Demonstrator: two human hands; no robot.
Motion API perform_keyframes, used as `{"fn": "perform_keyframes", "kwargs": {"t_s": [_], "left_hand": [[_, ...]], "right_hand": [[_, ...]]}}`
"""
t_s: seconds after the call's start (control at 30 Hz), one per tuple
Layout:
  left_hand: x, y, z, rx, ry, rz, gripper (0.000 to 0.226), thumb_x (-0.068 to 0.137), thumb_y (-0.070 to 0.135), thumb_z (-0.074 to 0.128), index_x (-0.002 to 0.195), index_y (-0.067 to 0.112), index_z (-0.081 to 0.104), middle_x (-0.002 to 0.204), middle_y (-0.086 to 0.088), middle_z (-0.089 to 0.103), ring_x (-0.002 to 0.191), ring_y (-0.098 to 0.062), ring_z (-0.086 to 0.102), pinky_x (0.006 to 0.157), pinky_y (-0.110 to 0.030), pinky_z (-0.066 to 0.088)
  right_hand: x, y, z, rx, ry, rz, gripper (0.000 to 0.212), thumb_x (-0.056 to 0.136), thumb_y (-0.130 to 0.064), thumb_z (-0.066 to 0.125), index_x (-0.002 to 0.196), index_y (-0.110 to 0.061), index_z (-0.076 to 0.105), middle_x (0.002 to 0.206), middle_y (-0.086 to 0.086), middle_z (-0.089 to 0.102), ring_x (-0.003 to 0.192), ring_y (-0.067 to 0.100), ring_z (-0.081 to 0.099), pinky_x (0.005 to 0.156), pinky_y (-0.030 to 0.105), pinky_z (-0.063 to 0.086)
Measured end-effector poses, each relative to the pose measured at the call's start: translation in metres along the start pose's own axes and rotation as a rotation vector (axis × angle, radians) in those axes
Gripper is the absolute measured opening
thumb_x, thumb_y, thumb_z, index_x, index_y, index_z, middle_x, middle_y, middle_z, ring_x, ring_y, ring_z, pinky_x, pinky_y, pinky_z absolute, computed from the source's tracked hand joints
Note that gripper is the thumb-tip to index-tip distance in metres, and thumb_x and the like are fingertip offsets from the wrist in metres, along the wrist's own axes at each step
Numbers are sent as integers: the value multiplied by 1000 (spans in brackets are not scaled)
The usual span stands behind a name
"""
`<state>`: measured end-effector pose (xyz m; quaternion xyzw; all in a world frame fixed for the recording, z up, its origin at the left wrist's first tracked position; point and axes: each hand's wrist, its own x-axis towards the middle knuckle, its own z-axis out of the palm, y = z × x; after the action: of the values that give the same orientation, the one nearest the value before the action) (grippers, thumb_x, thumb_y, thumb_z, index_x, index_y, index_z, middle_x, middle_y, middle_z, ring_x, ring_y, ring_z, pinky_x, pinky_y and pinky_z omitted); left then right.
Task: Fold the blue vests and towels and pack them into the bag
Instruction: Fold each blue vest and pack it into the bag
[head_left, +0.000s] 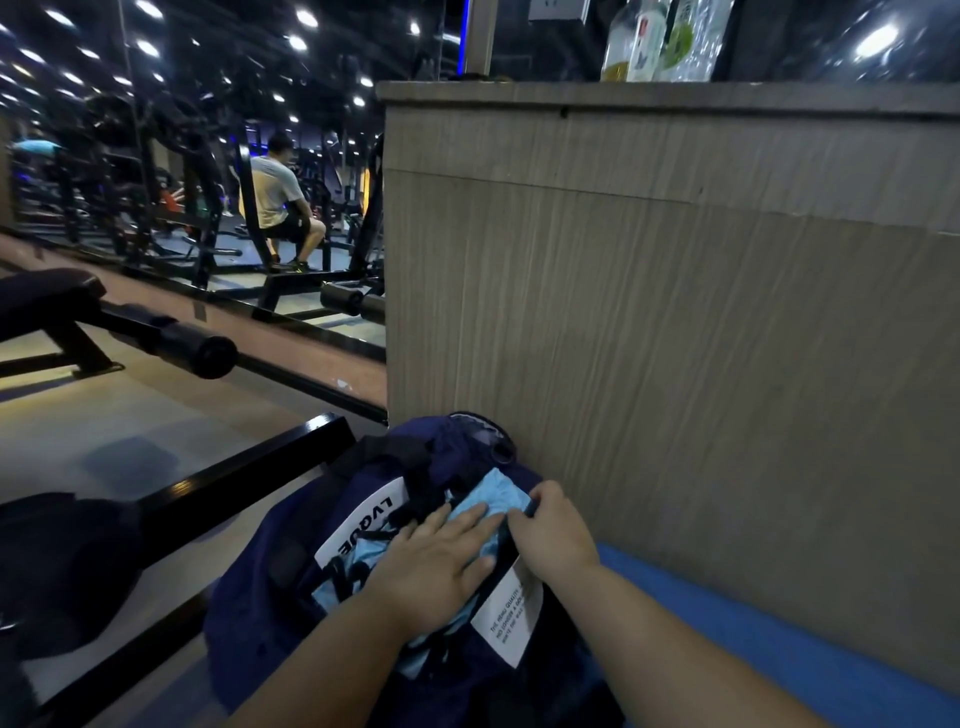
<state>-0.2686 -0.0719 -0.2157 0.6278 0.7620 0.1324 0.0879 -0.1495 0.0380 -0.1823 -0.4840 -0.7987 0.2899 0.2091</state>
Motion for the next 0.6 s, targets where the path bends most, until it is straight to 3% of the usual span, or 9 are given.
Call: {"fn": "perform_keyframes", "kwargs": {"t_s": [0.13,0.2,0.33,0.5,0.6], "left_hand": [[4,6,2,-1,-12,-21,50,102,54,16,150,52,0,160,25,-5,150,-14,-8,120,-45,-2],[5,7,2,-1,-31,-35,50,102,54,14,150,52,1,160,25,-5,150,-14,-8,120,-45,-3],[10,14,3,3,-72,-60,50,101,56,11,150,51,1,160,24,-6,149,-15,-10,120,-47,-5],[20,20,5,64,-101,-67,51,102,54,10,152,47,3,160,23,-7,150,-18,-9,120,-50,-3],[19,19,11,84,-101,-40,51,102,55,10,152,46,4,161,22,-6,150,-17,-10,119,-51,-4]], "right_hand": [[-4,9,-2,48,-22,41,18,95,-26,53,106,-17,41,87,-5,53,76,11,52,55,25,35],[-4,14,-5,55,-25,49,18,94,-22,52,109,-17,42,88,-3,55,75,10,52,52,20,34],[-8,21,-14,154,60,-16,19,94,-17,53,111,-20,44,86,-2,58,75,12,56,56,24,40],[-20,18,-25,292,287,-182,17,93,-9,51,101,-22,45,72,-2,55,63,12,51,55,27,39],[-20,23,-26,222,259,-191,14,94,-11,50,99,-24,47,73,-4,55,66,13,53,58,28,40]]}}
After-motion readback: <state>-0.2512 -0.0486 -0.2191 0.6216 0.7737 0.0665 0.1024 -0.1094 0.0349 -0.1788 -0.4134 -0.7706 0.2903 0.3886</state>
